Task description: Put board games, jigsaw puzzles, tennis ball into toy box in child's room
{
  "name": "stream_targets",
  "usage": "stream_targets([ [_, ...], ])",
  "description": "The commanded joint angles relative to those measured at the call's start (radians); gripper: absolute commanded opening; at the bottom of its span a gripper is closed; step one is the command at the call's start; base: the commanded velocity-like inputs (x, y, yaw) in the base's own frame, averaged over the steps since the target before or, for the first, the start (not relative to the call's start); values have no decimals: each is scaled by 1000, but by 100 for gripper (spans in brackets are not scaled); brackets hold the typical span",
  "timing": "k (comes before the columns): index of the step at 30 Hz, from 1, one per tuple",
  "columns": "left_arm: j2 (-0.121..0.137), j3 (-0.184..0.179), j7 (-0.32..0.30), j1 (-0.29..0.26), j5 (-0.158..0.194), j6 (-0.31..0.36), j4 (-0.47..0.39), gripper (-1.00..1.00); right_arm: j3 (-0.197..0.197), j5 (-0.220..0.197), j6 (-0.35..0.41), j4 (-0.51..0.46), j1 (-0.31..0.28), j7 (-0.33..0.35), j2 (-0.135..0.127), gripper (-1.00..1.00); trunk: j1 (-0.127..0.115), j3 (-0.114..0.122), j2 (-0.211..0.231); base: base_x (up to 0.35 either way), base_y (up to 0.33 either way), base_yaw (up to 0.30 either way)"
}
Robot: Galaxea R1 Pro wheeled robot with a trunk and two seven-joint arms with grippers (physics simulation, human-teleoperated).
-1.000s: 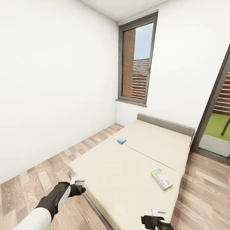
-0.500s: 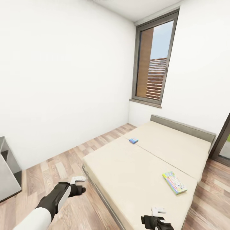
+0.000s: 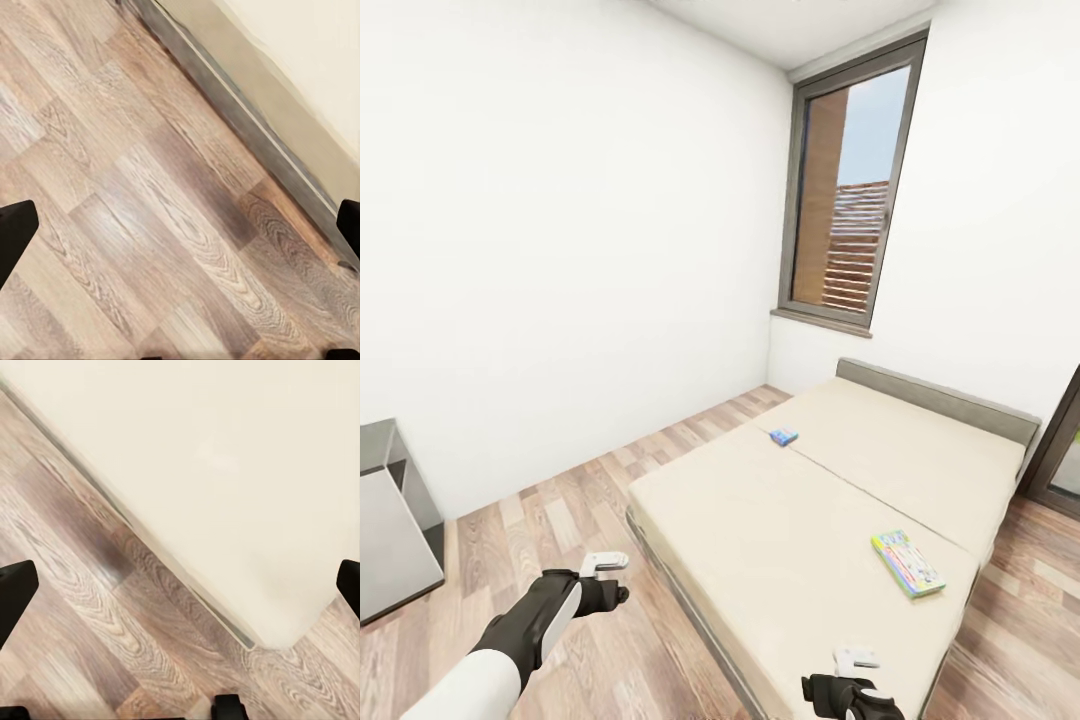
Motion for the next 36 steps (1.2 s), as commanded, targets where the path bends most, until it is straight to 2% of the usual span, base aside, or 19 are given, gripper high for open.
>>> stream_targets([
  [1,1,-4,2,-1,9,5,-1,100,-3,-2,5,-2,0,-2,1,100,0,-2,-2,-97,0,1],
  [11,0,-5,2,-1,10,5,-1,100,-2,-2,5,-2,-1,-2,2,100,0,-5,-2,-185,-54,133],
  [36,0,-5,2,-1,10,5,-2,100,-3,-1,5,-2,-1,-3,2,100,0,-17,-2,-9,-5,267],
])
